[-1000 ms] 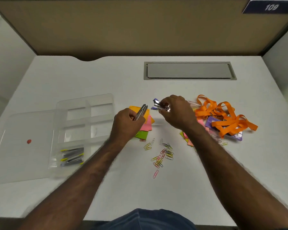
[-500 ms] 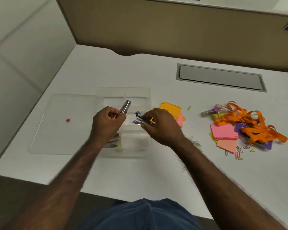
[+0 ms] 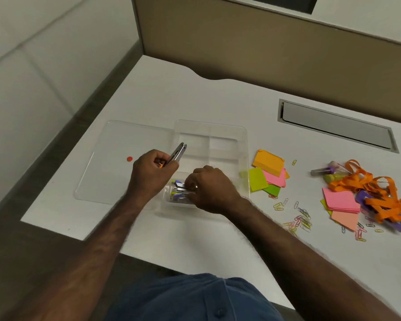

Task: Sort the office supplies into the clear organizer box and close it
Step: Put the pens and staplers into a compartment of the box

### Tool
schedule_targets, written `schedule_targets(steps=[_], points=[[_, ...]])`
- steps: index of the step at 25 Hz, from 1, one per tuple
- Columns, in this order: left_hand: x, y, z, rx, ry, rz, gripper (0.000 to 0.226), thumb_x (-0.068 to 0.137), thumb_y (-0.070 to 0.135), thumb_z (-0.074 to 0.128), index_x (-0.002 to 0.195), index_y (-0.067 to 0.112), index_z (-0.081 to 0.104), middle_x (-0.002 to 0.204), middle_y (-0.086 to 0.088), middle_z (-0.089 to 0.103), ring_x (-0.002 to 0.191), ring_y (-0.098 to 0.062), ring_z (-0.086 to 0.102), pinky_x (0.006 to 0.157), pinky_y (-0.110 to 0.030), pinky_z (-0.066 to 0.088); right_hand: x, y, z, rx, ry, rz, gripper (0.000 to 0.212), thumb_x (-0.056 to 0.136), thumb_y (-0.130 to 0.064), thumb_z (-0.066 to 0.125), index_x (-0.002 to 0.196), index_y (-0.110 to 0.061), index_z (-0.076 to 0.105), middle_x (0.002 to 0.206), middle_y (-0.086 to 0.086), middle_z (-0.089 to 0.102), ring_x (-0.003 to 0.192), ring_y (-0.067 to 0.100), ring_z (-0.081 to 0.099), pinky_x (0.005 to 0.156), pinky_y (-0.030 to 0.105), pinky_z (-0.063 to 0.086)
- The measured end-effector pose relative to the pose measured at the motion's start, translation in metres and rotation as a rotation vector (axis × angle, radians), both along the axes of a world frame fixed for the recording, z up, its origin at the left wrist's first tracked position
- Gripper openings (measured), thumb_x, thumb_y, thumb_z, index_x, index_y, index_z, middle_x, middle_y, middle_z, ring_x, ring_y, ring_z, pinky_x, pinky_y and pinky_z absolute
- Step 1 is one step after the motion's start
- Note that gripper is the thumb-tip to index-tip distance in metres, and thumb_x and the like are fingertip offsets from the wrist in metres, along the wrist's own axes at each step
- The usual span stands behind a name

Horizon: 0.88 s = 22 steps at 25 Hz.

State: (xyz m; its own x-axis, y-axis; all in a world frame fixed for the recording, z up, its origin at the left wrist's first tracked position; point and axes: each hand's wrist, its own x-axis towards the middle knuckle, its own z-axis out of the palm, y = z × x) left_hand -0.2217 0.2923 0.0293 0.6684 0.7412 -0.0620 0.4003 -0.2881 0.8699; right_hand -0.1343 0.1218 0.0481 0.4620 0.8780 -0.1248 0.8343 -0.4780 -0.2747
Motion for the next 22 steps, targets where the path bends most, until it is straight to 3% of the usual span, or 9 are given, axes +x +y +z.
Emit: schedule_targets(steps=[4, 9, 13, 18, 22], points=[[-0.004, 0.016, -0.004, 0.02, 0.015, -0.023, 0.021, 0.066, 0.052, 0.071, 0.075, 0.033, 0.068, 0.079, 0.026, 0.069, 0.073, 0.003, 0.063, 0.061, -0.016, 0.043, -0.005, 0.02, -0.005, -0.086, 0.024, 0.02, 0.031, 0.092, -0.053, 0.065, 0.102, -0.027, 0.076, 0.1, -0.002, 0.069, 0.094, 0.026, 0.058, 0.077, 0.035, 0.043], [-0.004, 0.029, -0.009, 0.058, 0.02, -0.103, 0.024, 0.066, 0.053, 0.073, 0.077, 0.032, 0.069, 0.079, 0.024, 0.069, 0.074, 0.003, 0.063, 0.06, -0.013, 0.043, -0.006, 0.029, -0.011, -0.234, -0.06, 0.064, 0.019, 0.095, -0.034, 0.062, 0.1, -0.025, 0.078, 0.1, 0.002, 0.074, 0.097, 0.028, 0.062, 0.076, 0.032, 0.046], [0.0, 0.034, -0.008, 0.081, 0.033, -0.23, 0.021, 0.07, 0.048, 0.077, 0.08, 0.03, 0.072, 0.074, 0.018, 0.07, 0.071, 0.002, 0.063, 0.06, -0.009, 0.044, -0.001, 0.022, -0.003, -0.07, 0.117, -0.108, 0.021, 0.087, -0.039, 0.073, 0.106, -0.03, 0.075, 0.1, -0.008, 0.075, 0.098, 0.019, 0.063, 0.08, 0.034, 0.053], [0.01, 0.03, 0.001, 0.081, 0.081, -0.374, 0.016, 0.077, 0.041, 0.078, 0.08, 0.026, 0.075, 0.076, 0.014, 0.073, 0.073, -0.004, 0.066, 0.064, -0.017, 0.046, -0.001, 0.007, 0.003, 0.297, 0.088, -0.327, 0.042, 0.08, -0.038, 0.084, 0.114, -0.036, 0.059, 0.104, -0.016, 0.062, 0.089, 0.008, 0.059, 0.071, 0.028, 0.051], [0.022, 0.025, 0.013, 0.088, 0.121, -0.456, 0.019, 0.082, 0.044, 0.08, 0.077, 0.028, 0.073, 0.076, 0.013, 0.073, 0.075, -0.009, 0.067, 0.065, -0.022, 0.049, -0.004, 0.003, 0.007, 0.339, 0.101, -0.348, 0.043, 0.084, -0.037, 0.082, 0.122, -0.038, 0.064, 0.106, -0.015, 0.061, 0.091, 0.007, 0.061, 0.074, 0.029, 0.053]])
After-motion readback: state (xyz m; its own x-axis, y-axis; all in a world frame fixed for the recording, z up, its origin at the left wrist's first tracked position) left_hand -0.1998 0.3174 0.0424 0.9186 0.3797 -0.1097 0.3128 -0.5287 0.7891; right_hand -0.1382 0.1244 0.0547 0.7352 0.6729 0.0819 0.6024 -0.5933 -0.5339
